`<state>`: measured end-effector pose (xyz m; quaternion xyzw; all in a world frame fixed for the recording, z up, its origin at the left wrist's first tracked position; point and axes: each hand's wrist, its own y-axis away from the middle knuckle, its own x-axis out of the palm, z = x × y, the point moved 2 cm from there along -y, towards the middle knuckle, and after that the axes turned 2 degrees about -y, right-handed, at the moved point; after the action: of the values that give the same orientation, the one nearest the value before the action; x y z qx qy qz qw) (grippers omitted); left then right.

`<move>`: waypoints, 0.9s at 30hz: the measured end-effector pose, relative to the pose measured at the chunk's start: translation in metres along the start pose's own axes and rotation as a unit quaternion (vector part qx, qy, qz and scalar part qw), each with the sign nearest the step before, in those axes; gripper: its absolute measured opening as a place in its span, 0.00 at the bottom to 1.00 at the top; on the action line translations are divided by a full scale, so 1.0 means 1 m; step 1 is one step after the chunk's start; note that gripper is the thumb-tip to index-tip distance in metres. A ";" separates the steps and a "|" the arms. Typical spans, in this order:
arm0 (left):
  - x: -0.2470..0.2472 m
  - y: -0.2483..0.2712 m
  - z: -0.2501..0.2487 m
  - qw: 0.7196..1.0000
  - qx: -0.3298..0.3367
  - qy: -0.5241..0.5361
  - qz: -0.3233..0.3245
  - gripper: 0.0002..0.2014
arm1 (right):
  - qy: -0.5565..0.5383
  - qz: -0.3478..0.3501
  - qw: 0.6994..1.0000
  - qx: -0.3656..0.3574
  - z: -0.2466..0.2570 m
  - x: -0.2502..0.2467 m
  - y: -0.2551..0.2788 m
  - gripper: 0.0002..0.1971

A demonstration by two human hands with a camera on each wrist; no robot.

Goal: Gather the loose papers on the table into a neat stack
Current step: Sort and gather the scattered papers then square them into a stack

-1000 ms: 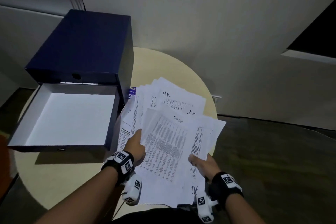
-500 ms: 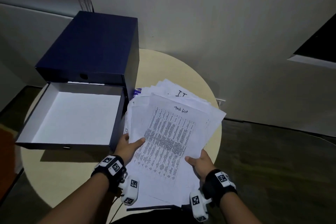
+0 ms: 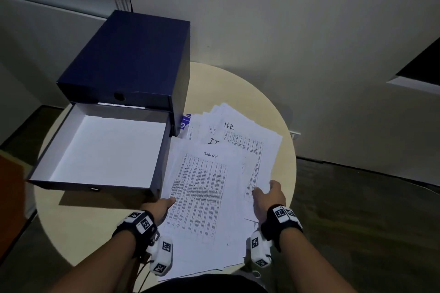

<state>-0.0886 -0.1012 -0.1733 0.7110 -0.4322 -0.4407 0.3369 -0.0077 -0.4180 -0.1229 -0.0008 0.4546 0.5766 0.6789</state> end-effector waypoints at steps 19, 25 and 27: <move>-0.005 0.010 -0.004 0.999 0.011 -0.035 -0.004 0.36 | -0.114 -0.098 0.989 -0.014 -0.021 -0.053 0.001 0.08; -0.005 0.009 -0.003 0.999 0.020 -0.042 -0.006 0.33 | -0.211 -0.257 0.942 -0.050 0.002 -0.115 0.013 0.08; -0.004 0.010 -0.002 0.999 0.022 -0.039 -0.006 0.29 | -0.258 -0.252 0.929 -0.087 0.012 -0.128 0.017 0.07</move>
<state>-0.0903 -0.1015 -0.1629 0.7028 -0.4506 -0.4605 0.3016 -0.0033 -0.5060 -0.0284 -0.0261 0.1967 0.4042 0.8929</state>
